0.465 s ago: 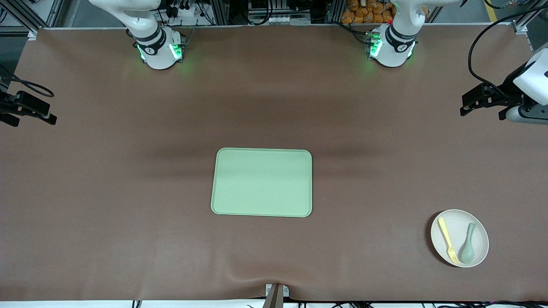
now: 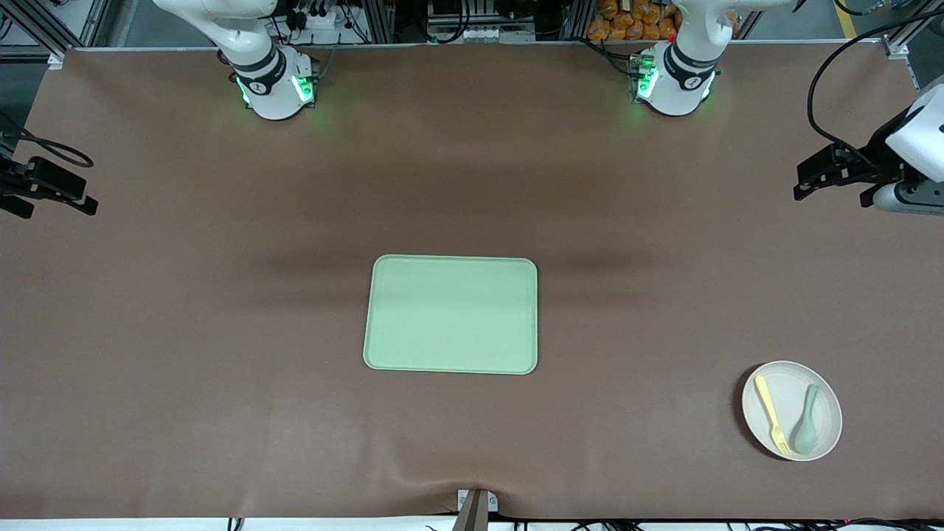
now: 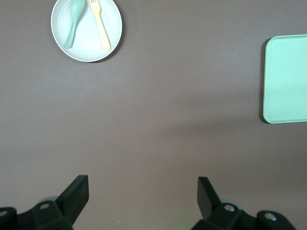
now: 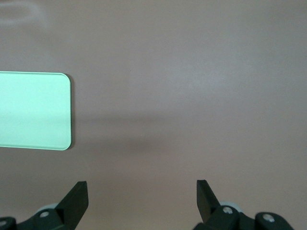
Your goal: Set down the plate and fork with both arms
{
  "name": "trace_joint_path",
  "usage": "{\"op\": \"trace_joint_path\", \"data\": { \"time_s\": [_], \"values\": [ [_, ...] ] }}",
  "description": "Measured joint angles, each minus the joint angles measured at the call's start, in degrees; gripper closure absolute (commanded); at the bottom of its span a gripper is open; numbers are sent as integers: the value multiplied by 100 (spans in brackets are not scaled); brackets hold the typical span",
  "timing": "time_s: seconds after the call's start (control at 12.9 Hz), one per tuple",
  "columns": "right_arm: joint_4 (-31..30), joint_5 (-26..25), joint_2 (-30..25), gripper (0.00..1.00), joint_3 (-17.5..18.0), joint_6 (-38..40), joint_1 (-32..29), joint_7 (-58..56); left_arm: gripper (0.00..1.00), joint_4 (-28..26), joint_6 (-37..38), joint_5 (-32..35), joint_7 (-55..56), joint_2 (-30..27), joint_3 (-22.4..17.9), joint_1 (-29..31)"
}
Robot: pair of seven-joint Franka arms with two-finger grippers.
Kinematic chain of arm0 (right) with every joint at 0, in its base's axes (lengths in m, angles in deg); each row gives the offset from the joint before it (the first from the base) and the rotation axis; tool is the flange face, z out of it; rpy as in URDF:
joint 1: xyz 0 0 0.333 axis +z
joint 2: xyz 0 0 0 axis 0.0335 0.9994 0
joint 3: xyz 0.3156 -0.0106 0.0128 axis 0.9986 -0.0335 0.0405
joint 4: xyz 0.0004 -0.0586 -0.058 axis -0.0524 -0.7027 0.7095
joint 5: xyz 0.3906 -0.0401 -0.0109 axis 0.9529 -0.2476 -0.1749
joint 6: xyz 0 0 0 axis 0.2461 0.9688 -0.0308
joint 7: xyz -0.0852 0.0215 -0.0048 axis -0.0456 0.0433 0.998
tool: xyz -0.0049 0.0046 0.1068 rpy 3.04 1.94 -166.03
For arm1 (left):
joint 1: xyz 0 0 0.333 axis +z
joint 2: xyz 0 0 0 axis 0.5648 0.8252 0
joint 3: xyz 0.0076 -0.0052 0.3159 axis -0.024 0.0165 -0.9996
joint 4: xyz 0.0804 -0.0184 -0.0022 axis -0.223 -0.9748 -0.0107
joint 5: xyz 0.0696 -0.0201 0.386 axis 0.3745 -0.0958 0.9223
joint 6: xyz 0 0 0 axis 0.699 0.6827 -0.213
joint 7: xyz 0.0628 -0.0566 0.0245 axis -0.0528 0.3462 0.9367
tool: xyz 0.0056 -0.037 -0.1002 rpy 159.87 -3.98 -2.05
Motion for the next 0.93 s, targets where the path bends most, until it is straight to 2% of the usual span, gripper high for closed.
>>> {"op": "trace_joint_path", "data": {
  "time_s": [0.46,0.62,0.77,0.93],
  "values": [
    [0,1,0,0,0,0,0,-1,0,1,0,0,134,6,-17,82],
    [-1,1,0,0,0,0,-3,-1,0,18,-2,1,142,108,-32,297],
    [-3,2,0,0,2,1,-5,-2,0,122,-19,6,134,484,-47,603],
    [-5,2,0,0,3,1,-8,-2,0,397,-116,11,130,1133,-58,938]
  ]
}}
